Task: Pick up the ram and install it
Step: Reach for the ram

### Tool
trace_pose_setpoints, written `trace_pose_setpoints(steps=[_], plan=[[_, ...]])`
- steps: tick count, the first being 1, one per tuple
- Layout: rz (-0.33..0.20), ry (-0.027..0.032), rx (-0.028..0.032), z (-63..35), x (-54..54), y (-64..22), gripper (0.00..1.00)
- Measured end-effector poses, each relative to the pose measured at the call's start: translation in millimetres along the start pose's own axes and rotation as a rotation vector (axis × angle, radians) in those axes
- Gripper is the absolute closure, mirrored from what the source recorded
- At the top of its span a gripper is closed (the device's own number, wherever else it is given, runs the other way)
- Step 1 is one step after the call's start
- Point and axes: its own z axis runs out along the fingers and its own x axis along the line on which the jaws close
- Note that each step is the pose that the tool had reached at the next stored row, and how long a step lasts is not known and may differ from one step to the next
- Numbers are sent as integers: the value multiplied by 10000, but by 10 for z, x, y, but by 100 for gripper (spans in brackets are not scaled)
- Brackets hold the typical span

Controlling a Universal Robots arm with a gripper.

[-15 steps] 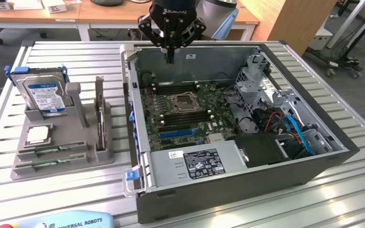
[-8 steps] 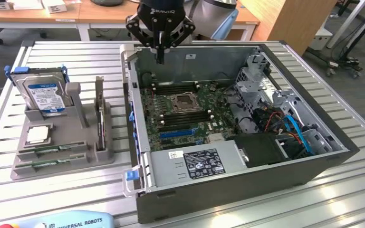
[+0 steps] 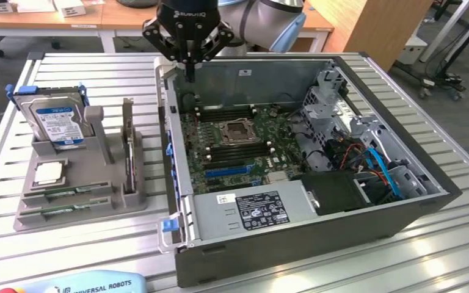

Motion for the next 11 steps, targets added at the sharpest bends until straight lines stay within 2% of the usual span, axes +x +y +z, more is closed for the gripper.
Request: trace_pose_setpoints(steps=[11], plan=[[1,1,1,-3,332,-22,90]])
